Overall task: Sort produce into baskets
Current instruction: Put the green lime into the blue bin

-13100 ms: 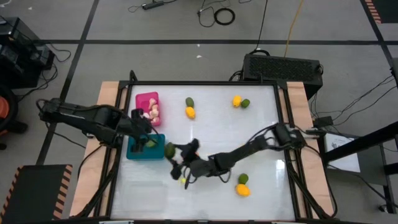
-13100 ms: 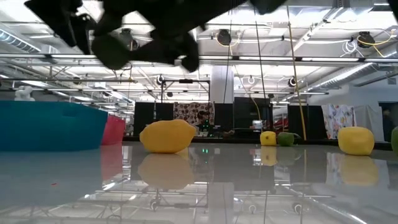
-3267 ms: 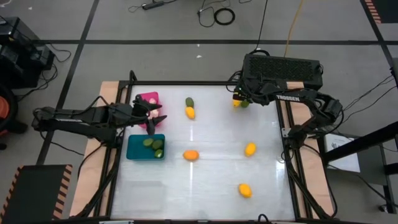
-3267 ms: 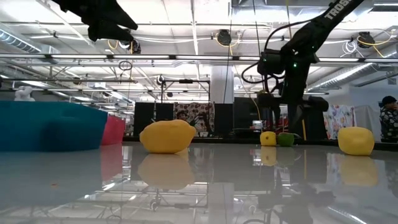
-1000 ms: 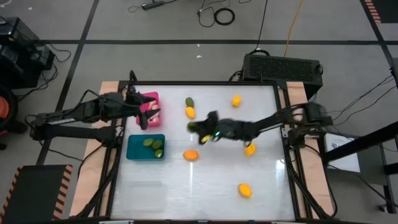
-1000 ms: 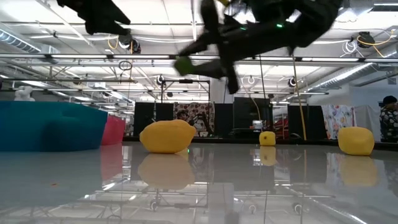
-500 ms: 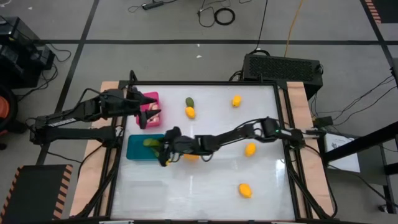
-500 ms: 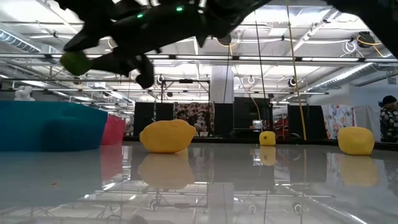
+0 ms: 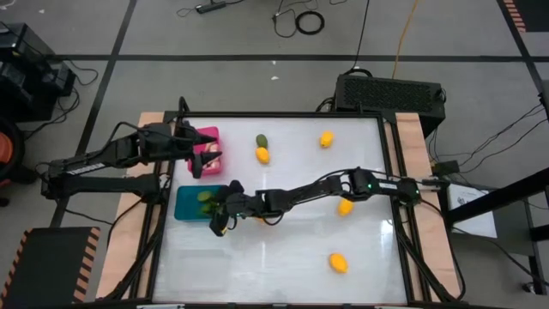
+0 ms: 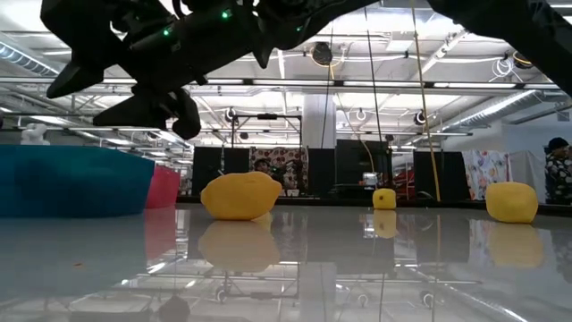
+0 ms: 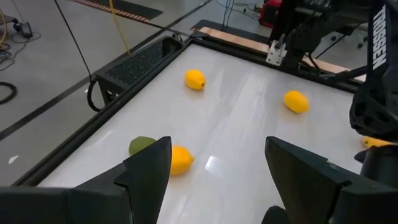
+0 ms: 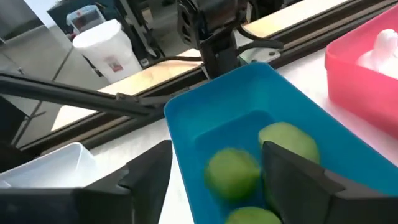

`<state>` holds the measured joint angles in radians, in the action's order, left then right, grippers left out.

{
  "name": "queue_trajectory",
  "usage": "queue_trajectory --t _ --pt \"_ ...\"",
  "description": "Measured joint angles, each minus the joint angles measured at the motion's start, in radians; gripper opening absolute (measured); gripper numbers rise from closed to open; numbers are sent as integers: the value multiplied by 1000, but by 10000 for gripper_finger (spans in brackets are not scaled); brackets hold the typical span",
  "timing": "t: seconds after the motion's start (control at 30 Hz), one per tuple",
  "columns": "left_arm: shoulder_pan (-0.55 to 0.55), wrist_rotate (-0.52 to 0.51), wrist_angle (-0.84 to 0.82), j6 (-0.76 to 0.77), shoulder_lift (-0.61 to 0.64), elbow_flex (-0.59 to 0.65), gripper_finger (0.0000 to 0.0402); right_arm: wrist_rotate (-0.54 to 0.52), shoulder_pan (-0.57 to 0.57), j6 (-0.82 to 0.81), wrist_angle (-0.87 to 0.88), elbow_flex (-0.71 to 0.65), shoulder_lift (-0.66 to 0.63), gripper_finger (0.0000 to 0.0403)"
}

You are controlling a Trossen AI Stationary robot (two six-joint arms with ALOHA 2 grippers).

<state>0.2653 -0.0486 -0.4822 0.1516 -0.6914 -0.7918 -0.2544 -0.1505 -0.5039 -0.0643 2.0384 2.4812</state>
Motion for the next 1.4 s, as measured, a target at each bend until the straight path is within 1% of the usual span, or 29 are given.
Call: queue_trajectory --t 0.17,0.4,0.5,0.6,0.7,0.77,0.8,0.87,0.93,0.97,1.03,1.13,1.2,1.23,1.33,1.4 --pt "0 0 3 0 0 0 265 -1 0 -11 40 0 -19 253" --pt "0 0 0 0 -19 0 265 -1 -13 -10 68 0 -29 245" --pt "0 0 -4 -1 -38 0 265 -1 -23 -1 154 0 -55 239" --pt "0 -6 -4 -1 -67 0 265 -2 -37 -13 311 0 -90 234" --pt "0 -15 4 3 -122 0 265 -16 -60 -29 450 -1 -129 228" --pt "0 -17 13 18 -174 0 265 -51 -83 -34 527 -1 -164 222" --pt "1 -17 15 21 -202 0 265 -88 -99 -35 581 -1 -185 220" --pt "3 -17 42 18 -260 1 265 -192 -133 -36 700 0 -225 213" --pt "3 -19 68 7 -313 1 265 -320 -171 -56 869 0 -261 207" --pt "3 -18 82 -2 -339 1 265 -372 -188 -95 963 0 -279 204" --pt "3 -17 115 -18 -388 1 265 -440 -221 -216 1170 0 -314 198" --pt "10 -21 194 -27 -461 1 265 -501 -266 -457 1468 0 -350 192" --pt "31 -35 269 37 -520 1 265 -519 -294 -616 1625 -15 -364 189" --pt "52 -40 311 86 -553 0 265 -518 -306 -677 1645 -34 -373 188" --pt "121 -47 390 214 -666 -18 265 -498 -334 -720 1569 -141 -435 187" --pt "169 -34 398 289 -747 -55 265 -501 -343 -769 1537 -208 -473 187"
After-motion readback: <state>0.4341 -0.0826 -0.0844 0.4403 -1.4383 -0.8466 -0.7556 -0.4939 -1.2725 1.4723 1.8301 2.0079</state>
